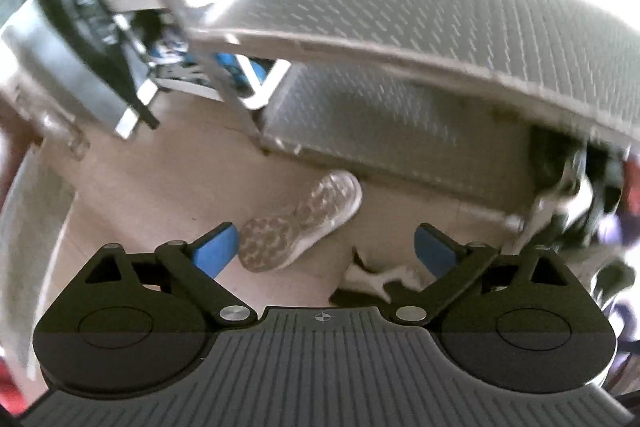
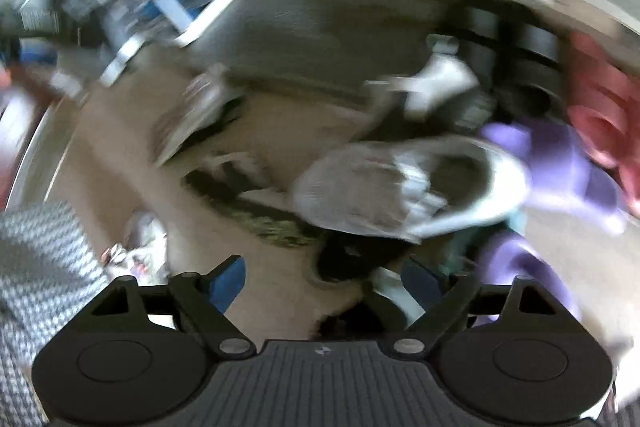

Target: Organize scattered shoes

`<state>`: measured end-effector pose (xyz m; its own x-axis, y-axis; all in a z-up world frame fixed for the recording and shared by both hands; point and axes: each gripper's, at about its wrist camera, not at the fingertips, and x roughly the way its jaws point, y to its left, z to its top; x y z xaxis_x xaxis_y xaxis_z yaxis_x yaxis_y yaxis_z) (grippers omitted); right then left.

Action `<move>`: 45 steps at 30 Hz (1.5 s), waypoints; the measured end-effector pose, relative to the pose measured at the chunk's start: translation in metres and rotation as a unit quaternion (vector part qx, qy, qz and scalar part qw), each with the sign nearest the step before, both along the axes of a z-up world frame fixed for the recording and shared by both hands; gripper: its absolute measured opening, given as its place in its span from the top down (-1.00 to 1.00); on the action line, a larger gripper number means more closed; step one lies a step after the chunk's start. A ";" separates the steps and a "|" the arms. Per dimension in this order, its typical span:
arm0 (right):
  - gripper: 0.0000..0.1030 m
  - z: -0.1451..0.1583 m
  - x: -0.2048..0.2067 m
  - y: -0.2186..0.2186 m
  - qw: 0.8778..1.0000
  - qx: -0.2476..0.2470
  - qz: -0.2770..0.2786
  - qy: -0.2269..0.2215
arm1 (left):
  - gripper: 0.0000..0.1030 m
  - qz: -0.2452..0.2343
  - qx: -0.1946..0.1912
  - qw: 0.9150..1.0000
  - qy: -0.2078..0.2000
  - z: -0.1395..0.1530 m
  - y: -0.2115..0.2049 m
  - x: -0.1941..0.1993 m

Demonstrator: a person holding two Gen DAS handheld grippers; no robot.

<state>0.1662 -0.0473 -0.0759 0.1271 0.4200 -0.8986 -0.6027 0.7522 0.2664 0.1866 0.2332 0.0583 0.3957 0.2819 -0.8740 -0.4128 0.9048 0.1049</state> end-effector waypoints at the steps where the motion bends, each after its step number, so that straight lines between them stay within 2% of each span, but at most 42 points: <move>1: -0.52 -0.003 0.002 0.010 1.000 -0.001 0.011 -0.002 | -0.91 0.011 -0.008 1.000 -0.009 0.002 0.014 -0.003; 3: -0.53 -0.024 0.011 0.066 0.998 -0.009 0.057 -0.004 | -0.86 0.028 -0.019 0.999 -0.009 -0.002 0.039 0.000; 4: -0.53 -0.034 0.015 0.090 0.997 -0.013 0.075 -0.004 | -0.78 0.034 -0.017 0.999 -0.002 -0.004 0.048 0.002; 5: -0.54 -0.047 0.020 0.116 0.995 -0.019 0.094 -0.001 | -0.79 0.037 -0.011 0.999 0.007 -0.007 0.058 0.004; 7: -0.54 -0.085 0.028 0.170 0.991 -0.051 0.126 0.016 | -0.81 0.024 -0.006 1.000 0.013 -0.012 0.068 0.006; 9: -0.62 -0.108 0.032 0.196 0.987 -0.078 0.140 0.021 | -0.82 0.010 -0.011 1.000 0.023 -0.016 0.073 0.006; 10: -0.69 -0.129 0.036 0.217 0.981 -0.113 0.156 0.016 | -0.81 0.004 -0.013 1.000 0.027 -0.018 0.075 0.006; 11: -0.71 -0.157 0.040 0.240 0.970 -0.173 0.171 0.005 | -0.82 0.003 -0.014 0.999 0.029 -0.019 0.076 0.004; 12: -0.84 -0.174 0.044 0.248 0.962 -0.214 0.169 0.006 | -0.82 0.003 -0.013 0.999 0.030 -0.019 0.080 0.003; 13: -0.99 -0.182 0.048 0.247 0.961 -0.226 0.158 0.024 | -0.82 0.004 -0.012 1.000 0.027 -0.019 0.084 0.002; 15: -0.95 -0.192 0.054 0.242 0.962 -0.229 0.136 0.056 | -0.83 0.010 -0.010 1.000 0.021 -0.020 0.092 0.002; 17: -0.86 -0.198 0.046 0.234 0.959 -0.239 0.138 0.068 | -0.83 0.019 -0.012 1.000 0.017 -0.019 0.098 0.001; 18: -0.79 -0.204 0.027 0.228 0.947 -0.264 0.176 0.055 | -0.83 0.024 -0.017 0.999 0.015 -0.019 0.101 0.001; 19: -0.32 -0.205 0.006 0.224 0.935 -0.286 0.207 0.020 | -0.83 0.028 -0.021 0.999 0.013 -0.019 0.103 0.000; 21: -0.17 -0.202 -0.031 0.216 0.925 -0.305 0.226 -0.027 | -0.83 0.028 -0.029 0.999 0.007 -0.018 0.105 0.001; 22: -0.10 -0.199 -0.039 0.211 0.931 -0.300 0.206 -0.011 | -0.83 0.022 -0.031 0.999 0.003 -0.016 0.103 0.000; 23: -0.10 -0.193 -0.051 0.200 0.943 -0.289 0.163 0.029 | -0.83 0.015 -0.033 0.999 0.001 -0.015 0.102 -0.001; 24: -0.09 -0.192 -0.054 0.198 0.944 -0.288 0.154 0.037 | -0.83 0.009 -0.034 0.999 -0.002 -0.013 0.100 -0.001; 27: -0.13 -0.185 -0.078 0.168 0.947 -0.289 0.067 0.124 | -0.83 0.007 -0.030 1.000 -0.005 -0.010 0.102 -0.005; 28: -0.19 -0.176 -0.084 0.164 0.946 -0.287 0.065 0.137 | -0.83 0.014 -0.027 1.000 -0.005 -0.010 0.106 -0.006; 29: -0.28 -0.161 -0.082 0.168 0.952 -0.271 0.061 0.132 | -0.84 0.026 -0.022 0.999 -0.006 -0.010 0.113 -0.009; 30: -0.50 -0.145 -0.078 0.173 0.958 -0.251 0.057 0.125 | -0.84 0.037 -0.018 0.999 -0.006 -0.011 0.118 -0.011; 33: -0.72 -0.090 -0.044 0.205 0.989 -0.131 0.028 0.069 | -0.85 0.063 -0.011 0.998 -0.003 -0.014 0.132 -0.014; 34: -0.87 -0.079 -0.030 0.217 0.995 -0.085 0.013 0.055 | -0.85 0.073 -0.009 0.997 -0.001 -0.016 0.137 -0.014; 35: -0.89 -0.078 -0.015 0.232 0.998 -0.053 0.002 0.042 | -0.85 0.077 -0.007 0.997 0.002 -0.017 0.140 -0.014; 37: -0.80 -0.075 0.014 0.261 1.000 0.004 -0.018 0.015 | -0.85 0.088 0.001 0.996 0.010 -0.021 0.147 -0.013; 38: -0.78 -0.077 0.021 0.273 1.000 0.006 -0.013 -0.002 | -0.85 0.093 0.004 0.996 0.013 -0.022 0.150 -0.013; 39: -0.55 -0.080 0.029 0.289 1.000 0.007 -0.001 -0.022 | -0.85 0.098 0.006 0.995 0.011 -0.021 0.152 -0.014; 40: -0.22 -0.091 0.040 0.324 0.998 0.002 0.040 -0.055 | -0.85 0.108 0.010 0.994 0.006 -0.020 0.156 -0.015; 42: 0.06 -0.109 0.047 0.360 0.992 -0.019 0.091 -0.081 | -0.85 0.128 0.020 0.992 -0.003 -0.017 0.163 -0.018; 43: 0.07 -0.117 0.050 0.376 0.989 -0.028 0.112 -0.092 | -0.85 0.136 0.023 0.990 -0.006 -0.016 0.166 -0.019; 45: 0.07 -0.128 0.056 0.395 0.988 -0.039 0.113 -0.103 | -0.85 0.146 0.022 0.989 -0.003 -0.018 0.172 -0.020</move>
